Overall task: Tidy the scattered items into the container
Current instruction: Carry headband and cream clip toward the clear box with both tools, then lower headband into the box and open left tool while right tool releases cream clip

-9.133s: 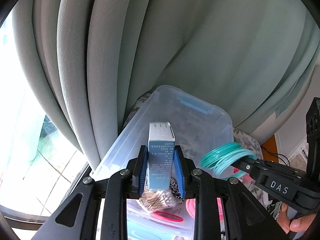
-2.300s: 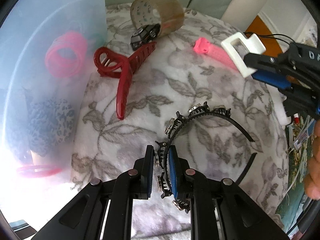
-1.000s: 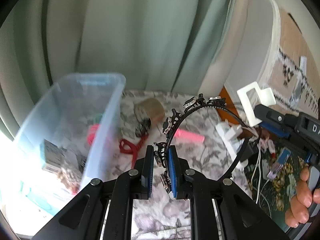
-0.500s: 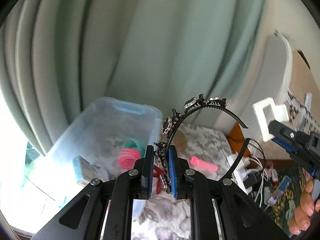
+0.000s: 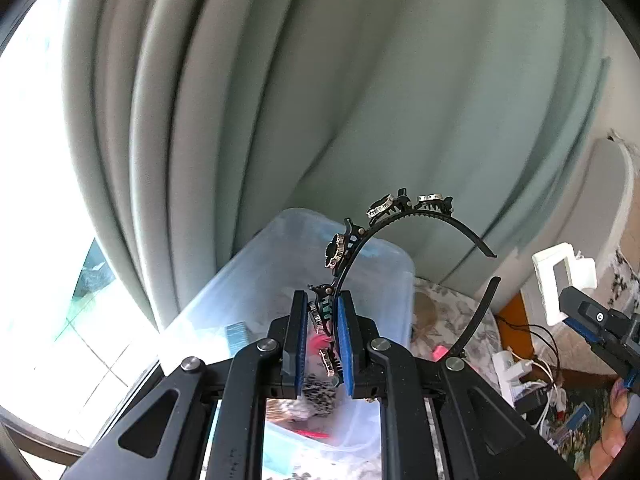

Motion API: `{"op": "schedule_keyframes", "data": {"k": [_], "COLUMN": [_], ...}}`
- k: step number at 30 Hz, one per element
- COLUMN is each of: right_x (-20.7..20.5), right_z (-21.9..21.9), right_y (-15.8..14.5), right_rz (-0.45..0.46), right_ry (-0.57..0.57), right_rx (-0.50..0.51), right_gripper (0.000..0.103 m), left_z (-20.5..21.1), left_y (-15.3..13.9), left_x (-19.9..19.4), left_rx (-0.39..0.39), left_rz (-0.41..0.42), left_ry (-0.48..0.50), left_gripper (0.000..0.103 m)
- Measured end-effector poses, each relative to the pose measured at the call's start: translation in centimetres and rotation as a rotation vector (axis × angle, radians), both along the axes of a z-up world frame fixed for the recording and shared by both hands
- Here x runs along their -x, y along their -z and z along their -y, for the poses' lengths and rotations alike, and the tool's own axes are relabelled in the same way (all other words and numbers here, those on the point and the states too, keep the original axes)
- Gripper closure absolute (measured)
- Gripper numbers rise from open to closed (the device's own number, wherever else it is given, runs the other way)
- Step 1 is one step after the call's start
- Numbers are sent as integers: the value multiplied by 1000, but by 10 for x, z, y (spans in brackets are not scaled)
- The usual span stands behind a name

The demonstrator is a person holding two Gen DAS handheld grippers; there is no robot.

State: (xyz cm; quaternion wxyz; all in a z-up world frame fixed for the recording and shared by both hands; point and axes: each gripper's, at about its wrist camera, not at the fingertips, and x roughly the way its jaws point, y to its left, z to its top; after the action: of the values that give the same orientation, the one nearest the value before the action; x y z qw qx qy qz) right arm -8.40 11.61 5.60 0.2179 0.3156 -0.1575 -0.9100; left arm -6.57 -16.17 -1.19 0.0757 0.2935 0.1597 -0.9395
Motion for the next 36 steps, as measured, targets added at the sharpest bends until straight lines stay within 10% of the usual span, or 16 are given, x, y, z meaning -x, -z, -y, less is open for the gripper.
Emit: {"op": "schedule_keyframes", "data": {"k": [36], "right_x": [57], "right_z": [95], "right_y": [49], "right_rz": [153], "right_ry": [-136], "right_rx": [-120], "right_gripper": [76], "left_z": [29], "left_y": [42], "left_x": [29], "left_rx": [-81], "left_rz": [120], "left_ry": [-57], "left_gripper": [88]}}
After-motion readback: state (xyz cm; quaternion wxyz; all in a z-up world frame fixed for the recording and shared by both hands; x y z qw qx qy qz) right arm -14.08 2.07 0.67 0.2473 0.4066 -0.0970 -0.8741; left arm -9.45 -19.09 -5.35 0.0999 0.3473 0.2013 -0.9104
